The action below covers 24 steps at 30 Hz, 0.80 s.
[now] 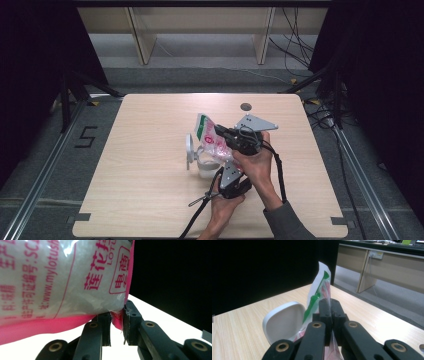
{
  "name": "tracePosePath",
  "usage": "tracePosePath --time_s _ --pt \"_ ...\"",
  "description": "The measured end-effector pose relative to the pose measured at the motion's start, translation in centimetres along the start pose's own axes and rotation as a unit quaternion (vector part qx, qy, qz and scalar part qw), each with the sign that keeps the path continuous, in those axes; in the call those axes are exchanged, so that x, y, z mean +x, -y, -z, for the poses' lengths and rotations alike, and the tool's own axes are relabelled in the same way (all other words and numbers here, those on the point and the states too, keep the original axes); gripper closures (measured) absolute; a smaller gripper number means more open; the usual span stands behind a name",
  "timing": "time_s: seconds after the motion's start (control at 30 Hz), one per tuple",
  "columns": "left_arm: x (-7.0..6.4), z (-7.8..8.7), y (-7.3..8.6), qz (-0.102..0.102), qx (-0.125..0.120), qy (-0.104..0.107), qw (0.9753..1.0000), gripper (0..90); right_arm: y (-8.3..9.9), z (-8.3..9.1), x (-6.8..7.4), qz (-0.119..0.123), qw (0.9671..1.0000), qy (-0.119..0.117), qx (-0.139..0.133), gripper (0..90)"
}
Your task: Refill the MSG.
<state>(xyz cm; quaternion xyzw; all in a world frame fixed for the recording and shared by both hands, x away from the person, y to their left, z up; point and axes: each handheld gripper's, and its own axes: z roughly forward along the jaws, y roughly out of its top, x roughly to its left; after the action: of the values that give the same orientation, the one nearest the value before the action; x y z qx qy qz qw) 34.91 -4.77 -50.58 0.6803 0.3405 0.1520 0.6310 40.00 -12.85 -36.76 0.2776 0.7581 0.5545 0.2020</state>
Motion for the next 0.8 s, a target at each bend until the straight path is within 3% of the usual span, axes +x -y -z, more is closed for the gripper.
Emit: tracePosePath --time_s 0.1,0.13,0.2,0.27,0.3,0.33,0.7,0.73,0.77,0.8 --pt "0.02 0.05 0.00 -0.003 0.000 0.000 1.0000 78.0 -0.03 -0.08 -0.19 0.007 0.9999 -0.005 -0.007 90.0" --pt "0.02 0.05 -0.04 -0.001 0.000 0.001 1.0000 78.0 -0.06 0.15 -0.01 -0.009 1.0000 0.004 0.000 90.0" --pt "-0.03 0.02 -0.04 -0.002 0.000 0.002 1.0000 78.0 -0.07 0.17 0.05 -0.009 1.0000 0.002 -0.001 90.0" --pt "0.00 -0.05 0.06 0.000 -0.003 0.000 1.0000 77.9 0.00 0.04 0.06 -0.003 1.0000 0.002 0.001 90.0" --pt "0.02 -0.06 0.04 0.001 -0.002 0.000 1.0000 77.9 0.02 -0.18 -0.24 0.014 0.9999 0.002 -0.008 90.0" --pt "0.02 0.00 -0.01 0.001 -0.001 0.001 1.0000 78.0 0.04 0.02 -0.01 -0.011 0.9999 0.002 0.002 90.0" --pt "-0.04 0.04 -0.10 0.000 -0.003 0.002 1.0000 77.9 -0.09 0.14 -0.08 -0.004 1.0000 0.000 -0.004 90.0" --pt "-0.08 0.05 -0.10 -0.001 -0.003 0.002 1.0000 78.0 -0.12 0.12 -0.22 0.011 0.9998 0.007 -0.012 90.0" --pt "-0.07 0.03 -0.10 -0.001 -0.002 0.002 1.0000 77.9 -0.09 0.19 0.00 -0.011 0.9999 -0.001 -0.005 90.0" --pt "-0.03 0.03 -0.09 -0.004 0.002 0.002 1.0000 77.9 -0.09 0.10 -0.14 -0.004 0.9999 -0.003 -0.009 90.0"
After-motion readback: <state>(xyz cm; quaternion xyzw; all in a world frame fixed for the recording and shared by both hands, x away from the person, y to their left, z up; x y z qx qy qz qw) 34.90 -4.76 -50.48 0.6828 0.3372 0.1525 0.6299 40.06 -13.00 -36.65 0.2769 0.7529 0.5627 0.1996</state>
